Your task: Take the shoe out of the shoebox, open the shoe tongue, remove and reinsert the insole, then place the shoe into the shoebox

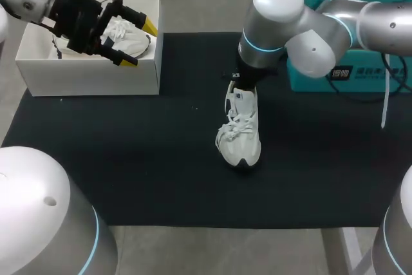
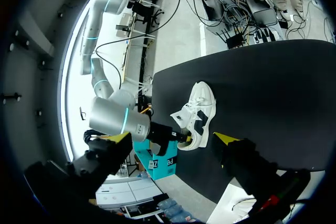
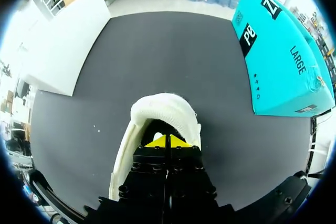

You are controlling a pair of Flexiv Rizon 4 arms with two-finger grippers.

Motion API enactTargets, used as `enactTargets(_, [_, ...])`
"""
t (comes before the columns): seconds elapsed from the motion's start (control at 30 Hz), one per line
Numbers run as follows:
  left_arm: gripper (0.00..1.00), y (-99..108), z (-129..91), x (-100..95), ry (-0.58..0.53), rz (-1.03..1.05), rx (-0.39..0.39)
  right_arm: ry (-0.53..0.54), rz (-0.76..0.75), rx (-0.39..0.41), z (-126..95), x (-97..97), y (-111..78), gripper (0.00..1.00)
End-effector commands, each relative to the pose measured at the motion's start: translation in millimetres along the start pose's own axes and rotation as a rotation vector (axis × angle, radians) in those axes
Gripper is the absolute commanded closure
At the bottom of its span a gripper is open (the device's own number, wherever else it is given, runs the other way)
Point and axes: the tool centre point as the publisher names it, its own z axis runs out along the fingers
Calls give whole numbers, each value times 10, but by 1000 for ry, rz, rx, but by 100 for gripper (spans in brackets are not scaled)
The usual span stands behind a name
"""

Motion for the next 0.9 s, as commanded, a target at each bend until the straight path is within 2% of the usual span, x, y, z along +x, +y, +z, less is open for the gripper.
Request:
enactTargets(0.03, [0,-1,-2,-5,4,0,0,-9,-7,36,158,54,33,100])
enactTargets(0.2, [0,-1,-2,-5,4,0,0,-29,-22,78,299,93,-26,100])
enactTargets(0.33, [0,-1,-2,-5,4,0,0,-28,-27,88,330,118,-45,100])
enactTargets(0.67, [0,-1,-2,-5,4,0,0,-73,-29,87,-16,114,-14,100])
enactTargets(0.9, [0,-1,-2,-5,4,0,0,-90,-15,97,30,43,35,100])
